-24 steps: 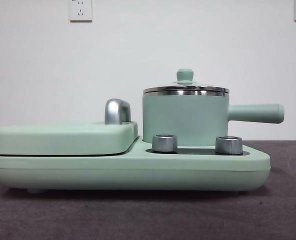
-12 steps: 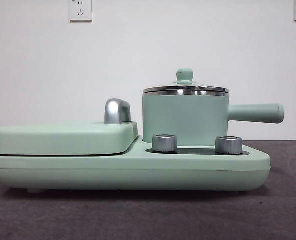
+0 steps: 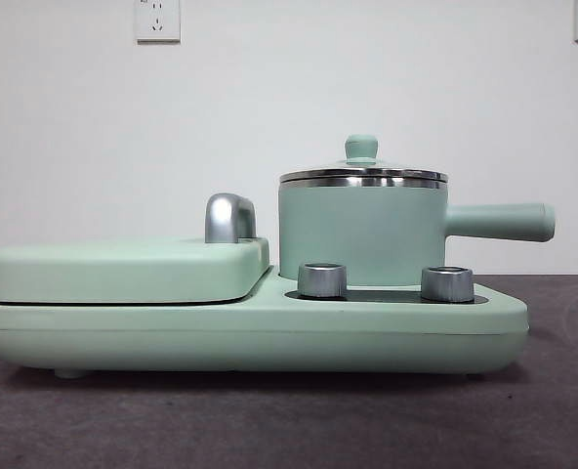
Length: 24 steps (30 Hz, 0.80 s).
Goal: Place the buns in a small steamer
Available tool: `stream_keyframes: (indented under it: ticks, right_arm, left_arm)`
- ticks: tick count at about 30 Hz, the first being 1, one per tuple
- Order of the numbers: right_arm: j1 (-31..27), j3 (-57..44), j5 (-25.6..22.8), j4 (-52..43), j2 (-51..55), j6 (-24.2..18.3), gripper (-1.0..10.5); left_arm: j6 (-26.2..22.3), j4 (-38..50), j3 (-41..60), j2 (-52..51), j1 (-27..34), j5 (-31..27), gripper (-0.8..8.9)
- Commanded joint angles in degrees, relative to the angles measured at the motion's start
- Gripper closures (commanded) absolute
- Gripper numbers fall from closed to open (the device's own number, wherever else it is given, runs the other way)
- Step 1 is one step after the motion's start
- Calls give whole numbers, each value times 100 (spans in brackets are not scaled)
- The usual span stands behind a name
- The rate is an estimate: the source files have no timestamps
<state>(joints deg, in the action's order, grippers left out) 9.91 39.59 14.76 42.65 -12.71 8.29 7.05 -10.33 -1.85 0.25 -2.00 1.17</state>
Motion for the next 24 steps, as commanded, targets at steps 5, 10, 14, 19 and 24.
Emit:
stream_keyframes:
  ticks: [5, 10, 14, 19, 24]
  right_arm:
    - [-1290, -2135, -343, -2712, 424, -907, 932]
    - [-1270, -3362, -986, -3842, 855, -879, 932]
    - [-1263, -3842, -1370, -4041, 1231, -837, 932]
    - [-1268, -3895, -1672, -3580, 1250, -841, 932]
    - [-1266, -3893, -1635, -3403, 1250, -837, 932]
  left_arm:
    - [-37, -39, 111, -7, 7, -37, 807]
    - [-37, -39, 111, -7, 7, -35, 807]
    - [-37, -37, 111, -7, 7, -37, 807]
    - [-37, -37, 111, -7, 7, -37, 807]
    - [-37, -37, 111, -7, 7, -37, 807]
